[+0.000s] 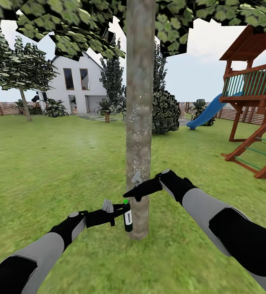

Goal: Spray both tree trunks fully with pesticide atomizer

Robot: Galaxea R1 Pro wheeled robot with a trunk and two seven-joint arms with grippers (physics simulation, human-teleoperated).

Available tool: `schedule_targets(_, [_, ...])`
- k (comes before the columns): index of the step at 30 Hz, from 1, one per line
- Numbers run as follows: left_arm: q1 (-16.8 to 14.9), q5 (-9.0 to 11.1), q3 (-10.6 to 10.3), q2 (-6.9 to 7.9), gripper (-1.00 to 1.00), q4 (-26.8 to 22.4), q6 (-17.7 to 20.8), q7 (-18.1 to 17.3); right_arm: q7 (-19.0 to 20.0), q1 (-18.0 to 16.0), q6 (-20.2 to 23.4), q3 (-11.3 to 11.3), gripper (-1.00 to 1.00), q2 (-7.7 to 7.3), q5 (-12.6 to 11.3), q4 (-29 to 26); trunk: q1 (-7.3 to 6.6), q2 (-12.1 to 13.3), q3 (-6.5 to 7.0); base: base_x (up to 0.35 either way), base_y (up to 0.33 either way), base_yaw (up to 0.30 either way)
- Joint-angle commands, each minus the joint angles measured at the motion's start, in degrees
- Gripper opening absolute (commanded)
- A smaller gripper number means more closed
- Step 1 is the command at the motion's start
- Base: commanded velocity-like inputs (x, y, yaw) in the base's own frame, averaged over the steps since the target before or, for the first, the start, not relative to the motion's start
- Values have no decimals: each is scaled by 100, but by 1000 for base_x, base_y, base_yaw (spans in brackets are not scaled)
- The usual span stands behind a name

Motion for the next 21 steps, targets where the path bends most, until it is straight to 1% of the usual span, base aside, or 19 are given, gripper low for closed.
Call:
schedule_targets(1, [0, 2, 6, 0, -100, 1, 0, 0, 0, 0, 0, 4, -100, 0, 0, -1, 0, 0, 0, 0, 0, 0])
schedule_targets(21, [0, 2, 16, 0, -100, -4, 0, 0, 0, 9, -6, 8, -100, 0, 1, 2, 0, 0, 0, 0, 0, 0])
